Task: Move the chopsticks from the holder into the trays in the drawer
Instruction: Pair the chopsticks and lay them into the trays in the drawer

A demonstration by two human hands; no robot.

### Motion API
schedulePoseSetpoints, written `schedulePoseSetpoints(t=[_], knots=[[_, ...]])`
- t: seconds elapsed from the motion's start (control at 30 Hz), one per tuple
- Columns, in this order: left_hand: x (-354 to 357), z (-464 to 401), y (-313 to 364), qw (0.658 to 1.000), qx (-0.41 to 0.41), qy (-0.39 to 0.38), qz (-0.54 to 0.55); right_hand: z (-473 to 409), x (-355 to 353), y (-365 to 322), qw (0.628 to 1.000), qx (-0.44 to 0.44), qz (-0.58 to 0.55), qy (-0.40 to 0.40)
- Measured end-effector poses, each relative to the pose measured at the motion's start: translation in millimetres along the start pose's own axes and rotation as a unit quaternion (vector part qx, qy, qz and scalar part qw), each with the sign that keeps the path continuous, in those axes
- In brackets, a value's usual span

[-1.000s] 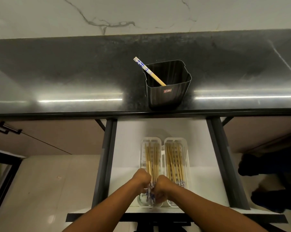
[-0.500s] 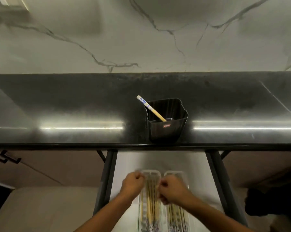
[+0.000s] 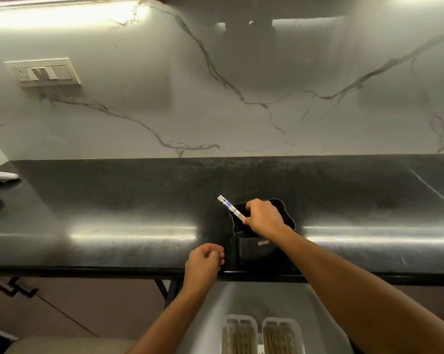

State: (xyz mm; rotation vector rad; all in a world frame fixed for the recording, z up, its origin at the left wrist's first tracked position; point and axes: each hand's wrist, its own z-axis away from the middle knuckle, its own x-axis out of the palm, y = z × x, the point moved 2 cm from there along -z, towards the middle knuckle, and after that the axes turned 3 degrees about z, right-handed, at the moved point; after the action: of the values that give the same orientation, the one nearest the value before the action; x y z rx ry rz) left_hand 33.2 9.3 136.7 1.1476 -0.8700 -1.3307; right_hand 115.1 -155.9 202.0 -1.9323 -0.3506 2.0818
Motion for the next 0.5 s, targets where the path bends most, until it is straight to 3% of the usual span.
schedulePoseSetpoints(t=[0.1, 0.3, 0.5], knots=[[-6, 1, 2, 1.000, 0.022, 0.012, -0.005, -12, 15, 2, 0.998, 0.014, 0.015, -0.062], [-18, 3, 3, 0.998, 0.041, 0.048, -0.003, -18, 20, 6, 0.998, -0.011, 0.008, -0.057], [-26, -4, 34, 0.993, 0.025, 0.049, 0.104, 10, -33, -13, 0.987, -0.163, -0.002, -0.002]])
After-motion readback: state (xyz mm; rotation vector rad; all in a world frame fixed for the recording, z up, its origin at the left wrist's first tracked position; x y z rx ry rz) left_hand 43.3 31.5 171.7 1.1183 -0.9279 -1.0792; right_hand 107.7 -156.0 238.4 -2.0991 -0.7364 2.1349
